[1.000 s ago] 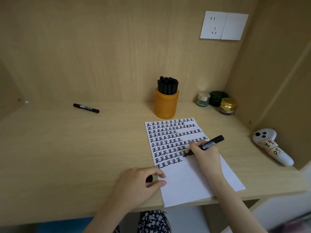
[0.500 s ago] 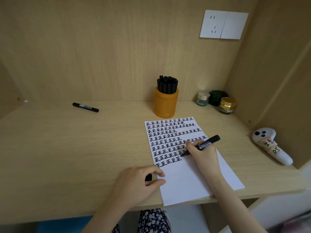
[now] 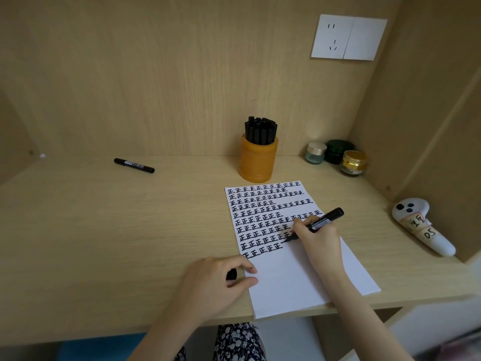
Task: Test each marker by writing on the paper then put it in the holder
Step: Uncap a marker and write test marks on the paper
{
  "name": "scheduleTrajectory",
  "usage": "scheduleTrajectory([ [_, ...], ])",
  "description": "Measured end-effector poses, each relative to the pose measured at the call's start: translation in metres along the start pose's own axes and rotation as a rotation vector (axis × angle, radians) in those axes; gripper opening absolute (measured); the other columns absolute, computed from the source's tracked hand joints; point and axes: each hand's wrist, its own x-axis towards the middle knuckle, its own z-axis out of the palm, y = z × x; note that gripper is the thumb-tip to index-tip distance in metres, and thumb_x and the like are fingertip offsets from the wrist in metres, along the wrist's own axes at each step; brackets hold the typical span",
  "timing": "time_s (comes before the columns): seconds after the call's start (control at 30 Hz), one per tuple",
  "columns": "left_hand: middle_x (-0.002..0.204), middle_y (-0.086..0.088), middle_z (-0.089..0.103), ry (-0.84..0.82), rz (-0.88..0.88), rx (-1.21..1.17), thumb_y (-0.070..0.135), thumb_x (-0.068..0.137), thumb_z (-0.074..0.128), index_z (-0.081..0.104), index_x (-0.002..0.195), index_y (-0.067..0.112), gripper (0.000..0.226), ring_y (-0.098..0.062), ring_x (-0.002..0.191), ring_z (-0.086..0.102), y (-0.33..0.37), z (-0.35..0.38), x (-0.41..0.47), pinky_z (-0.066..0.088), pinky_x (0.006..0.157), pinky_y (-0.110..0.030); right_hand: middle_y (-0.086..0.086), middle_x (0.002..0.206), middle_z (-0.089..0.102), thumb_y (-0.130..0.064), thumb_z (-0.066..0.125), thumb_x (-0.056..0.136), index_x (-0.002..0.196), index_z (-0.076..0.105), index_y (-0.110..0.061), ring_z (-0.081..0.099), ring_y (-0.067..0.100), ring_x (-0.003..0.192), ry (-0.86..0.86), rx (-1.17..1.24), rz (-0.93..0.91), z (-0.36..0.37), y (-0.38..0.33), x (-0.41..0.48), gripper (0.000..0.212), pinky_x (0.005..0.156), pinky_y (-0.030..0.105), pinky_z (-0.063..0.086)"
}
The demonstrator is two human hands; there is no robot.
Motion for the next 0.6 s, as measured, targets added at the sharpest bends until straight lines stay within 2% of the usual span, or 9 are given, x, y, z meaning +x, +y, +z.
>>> scheduleTrajectory([
  [0.07,0.069,0.033,0.062,0.003,0.0,-0.007,0.055,0.083,0.058,0.063,0.1,0.044,0.021,-0.007,0.043,0.046,-0.0005,0.0001,0.0,0.04,0.053,-0.01,0.0,0.052,0.046,-0.011,0.065,0.085,0.069,0.06,0.006,0.035,0.006,0.043,0.001,0.008,0.0,-0.0003,-0.0004,-0.0003,0.024,0.042,0.017,0.026],
  [0.2,0.078,0.043,0.055,0.001,-0.001,-0.013,0.054,0.084,0.057,0.063,0.1,0.044,0.021,-0.005,0.044,0.048,-0.0008,0.0003,0.0002,0.039,0.053,-0.008,-0.001,0.052,0.045,-0.009,0.063,0.086,0.068,0.061,0.006,0.034,0.005,0.045,-0.008,0.048,0.018,-0.0023,-0.0009,-0.0008,0.024,0.042,0.015,0.026],
  [0.37,0.06,0.051,0.045,-0.019,0.0,-0.007,0.053,0.085,0.057,0.063,0.1,0.043,0.019,-0.007,0.044,0.044,0.0019,-0.0014,-0.0005,0.034,0.053,-0.009,-0.002,0.052,0.044,-0.01,0.063,0.085,0.071,0.061,0.009,0.035,0.004,0.045,-0.034,-0.011,0.0,-0.0003,-0.0016,-0.0019,0.023,0.043,0.014,0.028],
  [0.47,0.061,0.048,0.047,-0.008,0.007,-0.012,0.053,0.084,0.057,0.063,0.1,0.043,0.019,-0.008,0.044,0.043,0.0015,-0.0016,-0.0009,0.033,0.052,-0.009,0.001,0.054,0.044,-0.008,0.062,0.082,0.072,0.059,0.009,0.033,0.005,0.045,-0.037,-0.026,0.003,-0.0006,-0.0015,-0.0011,0.02,0.041,0.014,0.026],
  [0.6,0.058,0.034,0.056,0.011,0.013,-0.02,0.056,0.083,0.057,0.063,0.1,0.044,0.021,-0.007,0.043,0.044,0.0001,-0.0006,-0.0006,0.034,0.053,-0.008,0.003,0.056,0.047,-0.007,0.061,0.082,0.072,0.058,0.009,0.034,0.005,0.047,-0.048,-0.02,-0.001,-0.0019,-0.0029,-0.0018,0.02,0.041,0.015,0.026],
])
